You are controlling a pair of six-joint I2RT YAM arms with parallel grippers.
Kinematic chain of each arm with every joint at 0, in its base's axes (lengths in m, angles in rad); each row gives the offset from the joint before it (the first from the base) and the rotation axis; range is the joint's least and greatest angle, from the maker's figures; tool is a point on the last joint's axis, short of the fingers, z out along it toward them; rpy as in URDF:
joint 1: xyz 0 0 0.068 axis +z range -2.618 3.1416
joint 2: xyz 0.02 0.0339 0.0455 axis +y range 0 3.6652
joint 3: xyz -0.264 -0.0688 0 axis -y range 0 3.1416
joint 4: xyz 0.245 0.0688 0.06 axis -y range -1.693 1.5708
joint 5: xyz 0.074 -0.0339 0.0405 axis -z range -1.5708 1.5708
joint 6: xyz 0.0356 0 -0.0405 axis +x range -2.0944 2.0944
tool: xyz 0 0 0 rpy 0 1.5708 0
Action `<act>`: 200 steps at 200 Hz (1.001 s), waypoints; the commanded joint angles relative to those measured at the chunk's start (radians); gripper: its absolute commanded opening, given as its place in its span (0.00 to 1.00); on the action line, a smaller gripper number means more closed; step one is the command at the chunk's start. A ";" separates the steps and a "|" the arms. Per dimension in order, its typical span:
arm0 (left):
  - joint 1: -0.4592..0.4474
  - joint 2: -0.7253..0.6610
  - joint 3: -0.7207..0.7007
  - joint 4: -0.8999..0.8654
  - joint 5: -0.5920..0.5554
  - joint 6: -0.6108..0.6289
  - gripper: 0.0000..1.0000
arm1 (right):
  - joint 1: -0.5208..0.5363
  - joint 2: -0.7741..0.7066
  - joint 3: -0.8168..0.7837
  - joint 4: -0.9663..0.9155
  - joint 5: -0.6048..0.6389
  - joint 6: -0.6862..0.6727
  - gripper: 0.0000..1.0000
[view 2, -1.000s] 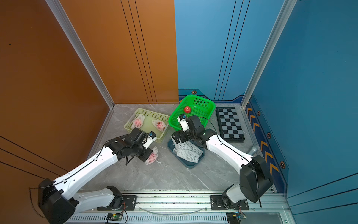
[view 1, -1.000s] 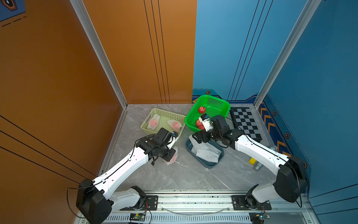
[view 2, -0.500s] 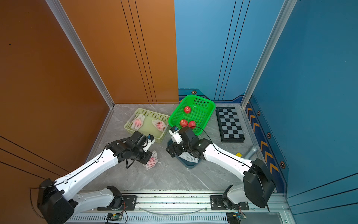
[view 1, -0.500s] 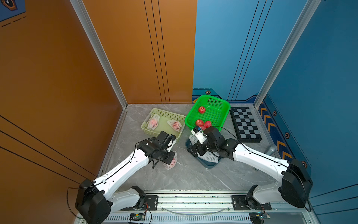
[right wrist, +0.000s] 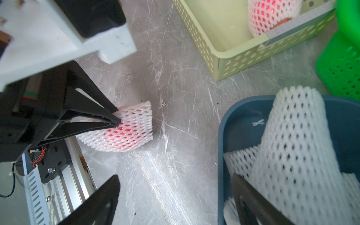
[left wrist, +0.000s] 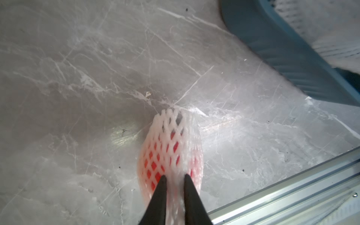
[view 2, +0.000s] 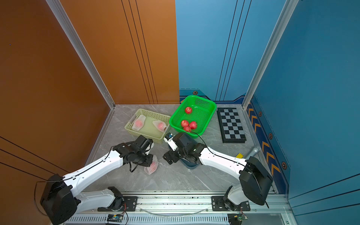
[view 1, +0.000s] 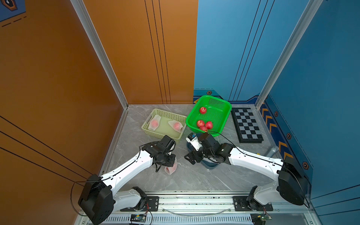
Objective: Remove foam nets from apples
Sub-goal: Place the apple at the center of the board.
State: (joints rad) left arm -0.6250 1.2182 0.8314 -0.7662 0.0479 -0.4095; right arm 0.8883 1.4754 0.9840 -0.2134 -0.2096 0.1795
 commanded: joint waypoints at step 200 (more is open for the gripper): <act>0.087 -0.168 -0.122 0.077 -0.003 -0.156 0.71 | 0.066 0.205 0.074 0.076 -0.068 -0.007 0.74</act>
State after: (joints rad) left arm -0.5537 1.0481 0.7334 -0.7048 0.0341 -0.5480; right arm 0.9360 1.7287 1.0615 -0.0937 -0.3305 0.1978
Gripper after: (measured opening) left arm 0.713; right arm 0.738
